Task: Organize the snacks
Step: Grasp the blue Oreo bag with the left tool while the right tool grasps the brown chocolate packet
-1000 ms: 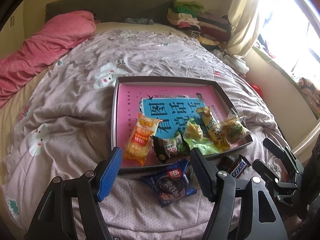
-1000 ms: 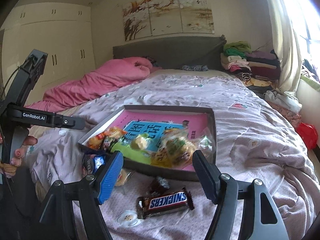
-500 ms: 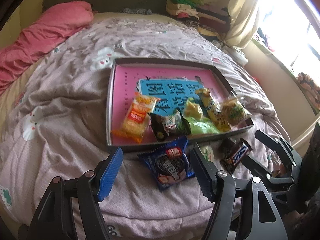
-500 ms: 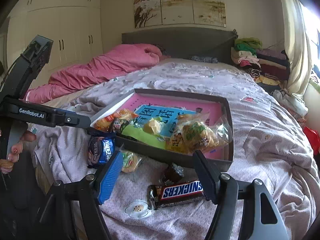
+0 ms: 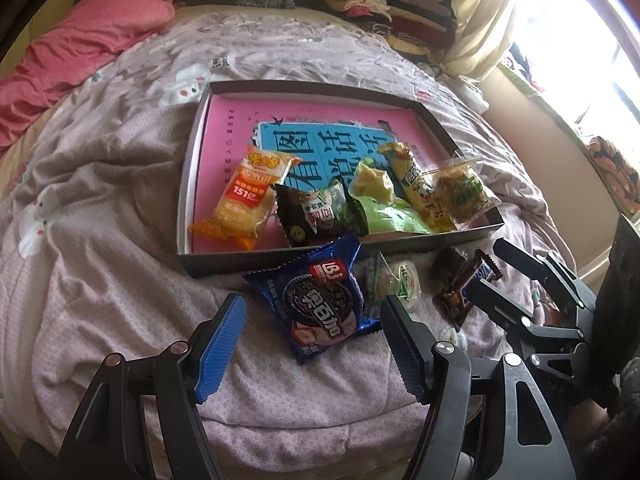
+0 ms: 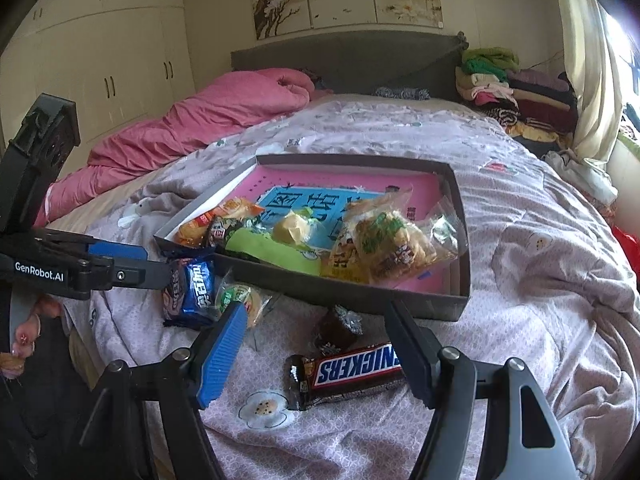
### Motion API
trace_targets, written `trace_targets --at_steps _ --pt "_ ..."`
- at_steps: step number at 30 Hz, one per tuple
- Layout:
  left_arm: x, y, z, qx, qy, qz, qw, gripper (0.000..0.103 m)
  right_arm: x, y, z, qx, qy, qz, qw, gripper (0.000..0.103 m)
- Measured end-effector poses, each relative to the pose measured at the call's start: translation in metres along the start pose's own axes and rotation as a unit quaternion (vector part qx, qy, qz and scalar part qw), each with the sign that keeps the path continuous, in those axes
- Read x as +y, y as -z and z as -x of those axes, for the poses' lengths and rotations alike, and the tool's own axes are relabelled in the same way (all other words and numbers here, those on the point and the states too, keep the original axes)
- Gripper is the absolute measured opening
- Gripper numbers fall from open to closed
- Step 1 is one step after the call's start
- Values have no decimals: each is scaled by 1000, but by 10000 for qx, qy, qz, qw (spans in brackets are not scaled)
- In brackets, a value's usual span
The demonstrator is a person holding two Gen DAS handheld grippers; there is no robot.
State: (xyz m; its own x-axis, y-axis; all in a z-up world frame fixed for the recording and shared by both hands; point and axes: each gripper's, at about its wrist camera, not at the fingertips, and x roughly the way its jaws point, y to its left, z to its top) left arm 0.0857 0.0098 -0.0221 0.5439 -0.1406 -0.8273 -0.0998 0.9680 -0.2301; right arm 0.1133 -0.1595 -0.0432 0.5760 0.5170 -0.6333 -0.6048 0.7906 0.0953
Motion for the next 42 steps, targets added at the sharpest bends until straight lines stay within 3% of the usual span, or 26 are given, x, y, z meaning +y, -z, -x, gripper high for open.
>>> trace_targets --at_steps 5,11,22,25,36,42 --pt "3 1 -8 88 49 107 9999 72 -2 0 -13 228 32 -32 9997 66" --pt "6 1 -17 165 118 253 9995 72 0 1 -31 603 112 121 9980 52" --pt "10 -3 -30 238 235 512 9981 72 6 3 -55 968 406 475 9933 42" --pt "11 -3 -33 251 246 567 9978 72 3 3 -57 957 301 359 9943 37" --pt "9 -5 -42 297 618 853 9940 71 3 5 -43 790 -371 39 9962 36" --pt "14 -7 -48 309 633 1017 9923 55 1 3 -37 662 -493 -103 9965 36"
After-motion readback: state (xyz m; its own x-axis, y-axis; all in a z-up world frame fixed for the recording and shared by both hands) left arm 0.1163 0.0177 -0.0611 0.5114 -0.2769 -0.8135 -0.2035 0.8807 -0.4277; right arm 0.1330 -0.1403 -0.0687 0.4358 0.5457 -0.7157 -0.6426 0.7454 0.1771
